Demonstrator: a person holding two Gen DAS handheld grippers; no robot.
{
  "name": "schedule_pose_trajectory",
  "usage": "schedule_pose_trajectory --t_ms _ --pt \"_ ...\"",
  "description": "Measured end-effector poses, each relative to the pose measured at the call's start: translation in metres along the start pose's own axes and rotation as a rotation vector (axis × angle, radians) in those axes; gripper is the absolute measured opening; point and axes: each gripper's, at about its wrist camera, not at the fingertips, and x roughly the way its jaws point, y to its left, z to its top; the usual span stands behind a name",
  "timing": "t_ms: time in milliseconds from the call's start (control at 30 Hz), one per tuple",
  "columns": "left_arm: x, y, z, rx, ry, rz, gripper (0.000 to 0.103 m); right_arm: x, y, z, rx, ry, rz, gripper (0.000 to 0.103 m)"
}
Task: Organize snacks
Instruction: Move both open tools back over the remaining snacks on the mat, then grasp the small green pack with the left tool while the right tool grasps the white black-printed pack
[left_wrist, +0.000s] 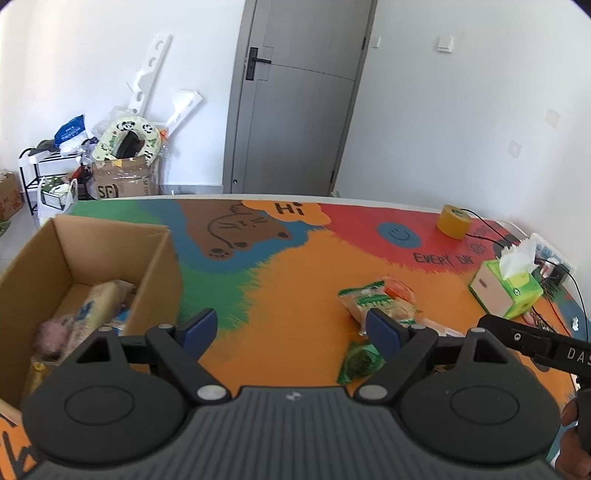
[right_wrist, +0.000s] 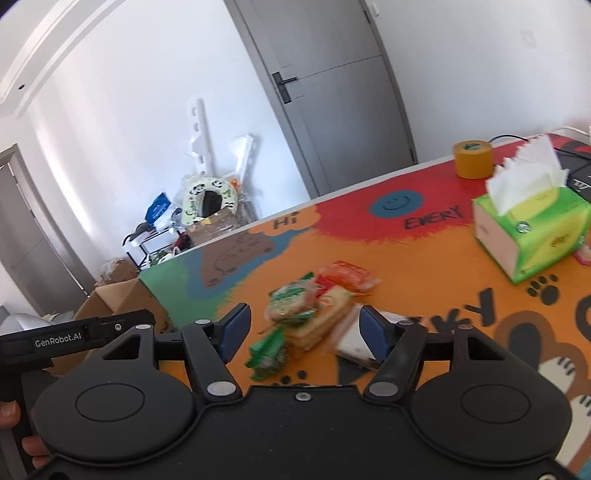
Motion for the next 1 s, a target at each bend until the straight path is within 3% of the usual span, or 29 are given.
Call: schedule_pose_trajectory --t_ms 333,667,1000 --pt "0.017 -0.024 -0.009 0.010 0.014 -0.060 0.086 0.000 -0.028 -0.009 0.035 0.010 -0.041 0.065" --pt "0.047 -0.038 -0.017 0.031 0.053 -0.065 0.084 0.019 -0.042 -0.015 0.060 0.049 -0.055 0.065" --pt "0.078 -0.054 -0.028 0.065 0.103 -0.086 0.064 0.040 -0.048 -0.018 0.070 0.087 -0.063 0.065"
